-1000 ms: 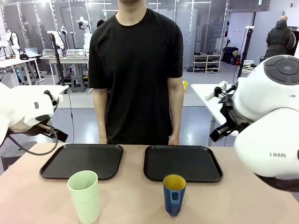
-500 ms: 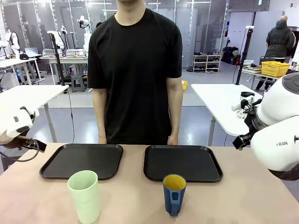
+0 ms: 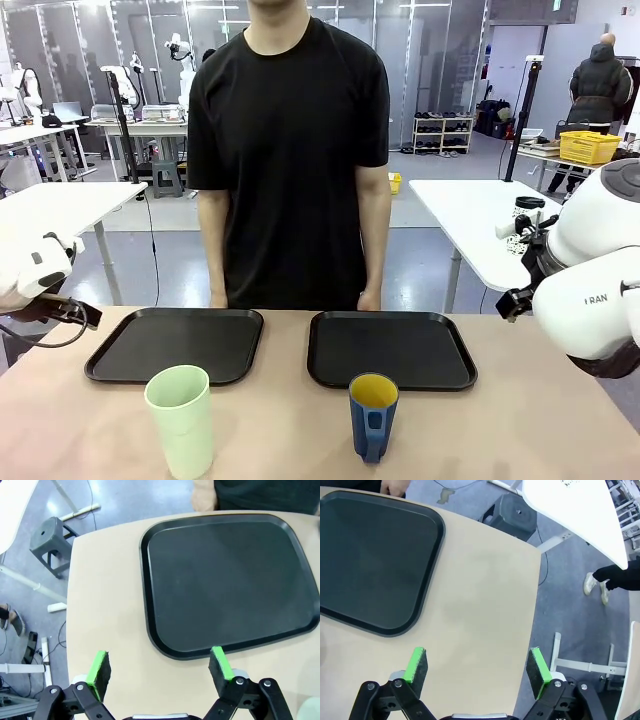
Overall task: Sort and store the cups by type.
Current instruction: Pick up the Reusable plastic cup.
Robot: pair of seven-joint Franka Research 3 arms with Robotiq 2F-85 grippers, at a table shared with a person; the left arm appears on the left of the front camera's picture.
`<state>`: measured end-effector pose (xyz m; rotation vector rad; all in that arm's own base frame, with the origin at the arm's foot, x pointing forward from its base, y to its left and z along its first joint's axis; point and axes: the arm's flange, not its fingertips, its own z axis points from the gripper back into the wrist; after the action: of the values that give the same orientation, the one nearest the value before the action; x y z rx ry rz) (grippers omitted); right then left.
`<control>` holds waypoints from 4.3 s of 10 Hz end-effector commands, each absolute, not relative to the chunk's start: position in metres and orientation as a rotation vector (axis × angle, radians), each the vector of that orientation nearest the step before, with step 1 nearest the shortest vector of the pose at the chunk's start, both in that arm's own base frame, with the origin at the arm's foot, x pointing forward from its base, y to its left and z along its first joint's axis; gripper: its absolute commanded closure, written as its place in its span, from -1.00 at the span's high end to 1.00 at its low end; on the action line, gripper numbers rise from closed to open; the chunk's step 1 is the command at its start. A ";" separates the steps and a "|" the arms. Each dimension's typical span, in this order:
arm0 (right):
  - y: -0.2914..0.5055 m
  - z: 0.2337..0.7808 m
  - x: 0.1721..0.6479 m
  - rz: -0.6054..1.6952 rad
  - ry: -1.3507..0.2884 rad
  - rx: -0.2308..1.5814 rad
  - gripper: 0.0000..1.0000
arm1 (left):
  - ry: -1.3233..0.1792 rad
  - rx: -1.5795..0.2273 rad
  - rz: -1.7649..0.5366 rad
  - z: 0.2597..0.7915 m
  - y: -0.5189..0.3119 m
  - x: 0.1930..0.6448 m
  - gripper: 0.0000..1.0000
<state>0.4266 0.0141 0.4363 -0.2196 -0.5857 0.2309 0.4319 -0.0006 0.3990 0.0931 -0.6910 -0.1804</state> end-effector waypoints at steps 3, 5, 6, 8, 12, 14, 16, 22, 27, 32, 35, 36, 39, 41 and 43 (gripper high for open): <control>0.012 0.434 0.426 0.229 -0.583 -0.223 1.00 | -0.689 0.099 -0.186 0.398 0.002 0.432 1.00; 0.012 0.434 0.426 0.229 -0.583 -0.223 1.00 | -0.689 0.099 -0.186 0.398 0.002 0.432 1.00; 0.012 0.434 0.426 0.229 -0.583 -0.223 1.00 | -0.689 0.099 -0.186 0.398 0.002 0.432 1.00; 0.012 0.434 0.426 0.229 -0.583 -0.223 1.00 | -0.689 0.099 -0.186 0.398 0.002 0.432 1.00; 0.012 0.434 0.426 0.229 -0.583 -0.223 1.00 | -0.689 0.099 -0.186 0.398 0.002 0.432 1.00; 0.012 0.434 0.426 0.229 -0.583 -0.223 1.00 | -0.689 0.099 -0.186 0.398 0.002 0.432 1.00; 0.012 0.434 0.426 0.229 -0.583 -0.223 1.00 | -0.689 0.099 -0.186 0.398 0.002 0.432 1.00; 0.012 0.434 0.426 0.229 -0.583 -0.223 1.00 | -0.690 0.094 -0.180 0.399 0.001 0.432 1.00; 0.012 0.434 0.426 0.229 -0.583 -0.223 1.00 | -0.631 0.185 -0.736 0.396 0.036 0.400 1.00; 0.012 0.434 0.426 0.229 -0.583 -0.223 1.00 | -0.580 0.212 -0.911 0.393 0.029 0.423 1.00; 0.012 0.434 0.426 0.229 -0.583 -0.223 1.00 | -0.580 0.212 -0.911 0.393 0.029 0.423 1.00; 0.012 0.434 0.426 0.229 -0.583 -0.223 1.00 | -0.571 0.194 -0.949 0.397 0.035 0.420 1.00; 0.012 0.434 0.426 0.229 -0.583 -0.223 1.00 | -0.505 0.354 -1.478 0.397 0.058 0.456 1.00; 0.012 0.434 0.426 0.229 -0.583 -0.223 1.00 | -0.468 0.268 -1.646 0.394 0.055 0.461 1.00; 0.012 0.434 0.426 0.229 -0.583 -0.223 1.00 | -0.466 0.324 -1.550 0.397 0.041 0.445 1.00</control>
<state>0.4265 0.0132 0.4358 -0.2200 -0.5832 0.2289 0.4456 0.0408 0.3941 0.2891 -0.4405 -1.6325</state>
